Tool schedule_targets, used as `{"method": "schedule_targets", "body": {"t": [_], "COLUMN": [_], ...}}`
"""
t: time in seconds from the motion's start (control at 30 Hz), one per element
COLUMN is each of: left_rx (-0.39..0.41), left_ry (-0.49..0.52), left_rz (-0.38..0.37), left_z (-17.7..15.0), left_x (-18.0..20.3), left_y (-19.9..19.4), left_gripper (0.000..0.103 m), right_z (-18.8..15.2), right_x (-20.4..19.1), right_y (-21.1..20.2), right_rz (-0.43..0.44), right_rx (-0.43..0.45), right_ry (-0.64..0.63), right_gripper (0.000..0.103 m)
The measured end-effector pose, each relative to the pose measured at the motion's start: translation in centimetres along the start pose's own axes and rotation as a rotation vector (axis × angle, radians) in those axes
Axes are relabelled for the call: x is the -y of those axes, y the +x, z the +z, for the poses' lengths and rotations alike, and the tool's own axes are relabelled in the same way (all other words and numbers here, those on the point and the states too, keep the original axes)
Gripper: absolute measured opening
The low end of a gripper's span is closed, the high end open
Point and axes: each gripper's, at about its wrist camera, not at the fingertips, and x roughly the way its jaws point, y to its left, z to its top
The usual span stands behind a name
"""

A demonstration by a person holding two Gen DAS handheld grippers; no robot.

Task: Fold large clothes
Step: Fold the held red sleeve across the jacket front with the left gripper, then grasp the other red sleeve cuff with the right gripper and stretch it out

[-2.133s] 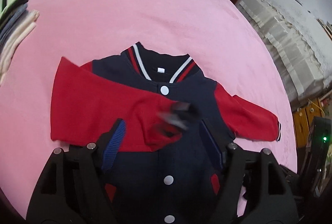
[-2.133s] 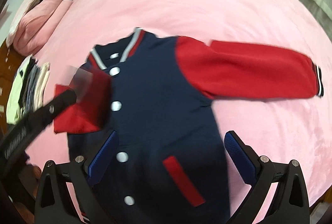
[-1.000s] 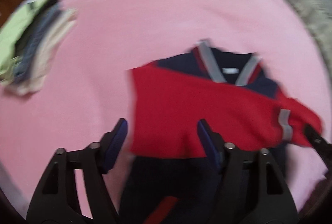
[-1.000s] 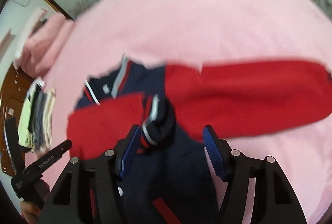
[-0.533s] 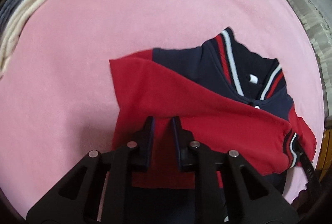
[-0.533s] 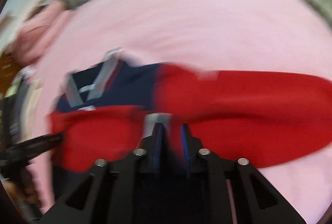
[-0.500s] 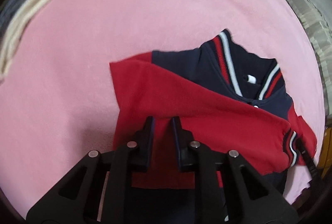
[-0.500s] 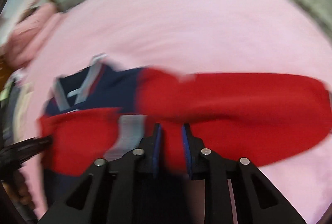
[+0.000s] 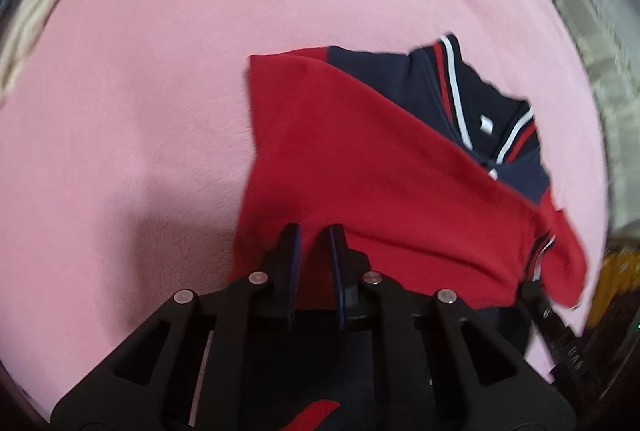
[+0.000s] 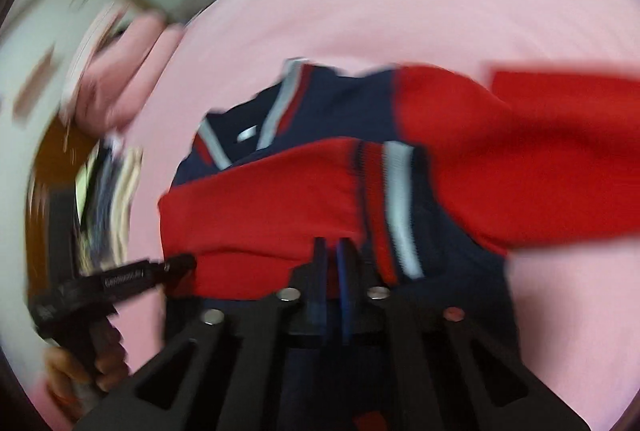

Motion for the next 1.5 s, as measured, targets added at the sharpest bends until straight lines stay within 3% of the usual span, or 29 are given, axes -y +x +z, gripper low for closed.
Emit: {"method": "schedule_targets", "body": {"t": [0.1, 0.2, 0.23, 0.27, 0.3, 0.33, 0.37, 0.5, 0.57, 0.67, 0.87, 0.97, 1.07, 1.23, 1.5], "left_rx": [0.006, 0.007, 0.007, 0.005, 0.009, 0.016, 0.026, 0.074, 0.084, 0.088, 0.04, -0.046, -0.042, 0.002, -0.013], "left_ry": [0.041, 0.098, 0.123, 0.146, 0.169, 0.184, 0.191, 0.248, 0.273, 0.28, 0.255, 0.243, 0.23, 0.304, 0.293], "left_rz": [0.027, 0.111, 0.149, 0.18, 0.199, 0.205, 0.204, 0.193, 0.194, 0.174, 0.13, 0.132, 0.127, 0.141, 0.202], "left_z": [-0.1, -1.0, -1.4, -1.7, -2.2, -2.6, -2.9, -4.0, -5.3, -7.7, -8.5, -8.8, -8.7, -8.9, -12.9], "left_x": [0.2, 1.2, 1.5, 1.9, 2.6, 3.2, 3.5, 4.0, 4.8, 2.8, 2.5, 3.6, 5.5, 10.7, 20.1], "left_y": [-0.9, -2.4, -2.9, -3.5, -4.2, -5.0, -5.7, -9.5, -10.9, -13.3, -12.0, -11.3, -11.7, -12.2, -10.0], "left_gripper": [0.013, 0.015, 0.02, 0.032, 0.042, 0.064, 0.079, 0.083, 0.083, 0.083, 0.083, 0.083, 0.083, 0.083, 0.083], "right_z": [-1.0, -1.5, -1.6, -1.8, -1.9, -2.0, -2.4, -4.6, -5.5, -7.1, -9.2, -9.7, -9.5, -8.5, -6.4], "right_x": [-0.9, -1.2, -1.4, -1.6, -1.7, -1.9, -2.5, -4.6, -5.7, -6.2, -6.5, -5.8, -4.3, -0.4, 8.7], "right_y": [-3.8, -5.8, -6.2, -6.6, -7.6, -9.5, -10.5, -16.0, -16.4, -17.8, -18.1, -18.5, -19.0, -20.4, -23.6], "right_rz": [-0.278, -0.268, -0.264, -0.264, -0.26, -0.245, -0.219, -0.205, -0.216, -0.217, -0.228, -0.232, -0.203, -0.135, -0.053], "right_rx": [0.12, 0.095, 0.08, 0.065, 0.045, 0.026, 0.011, 0.007, 0.013, 0.013, -0.008, 0.008, 0.023, 0.054, -0.007], "right_ry": [-0.053, -0.012, 0.014, 0.039, 0.061, 0.072, 0.076, 0.043, 0.033, 0.034, -0.013, -0.011, 0.008, 0.068, 0.123], "right_gripper": [0.012, 0.016, 0.025, 0.031, 0.047, 0.061, 0.066, 0.09, 0.092, 0.095, 0.096, 0.096, 0.096, 0.096, 0.096]}}
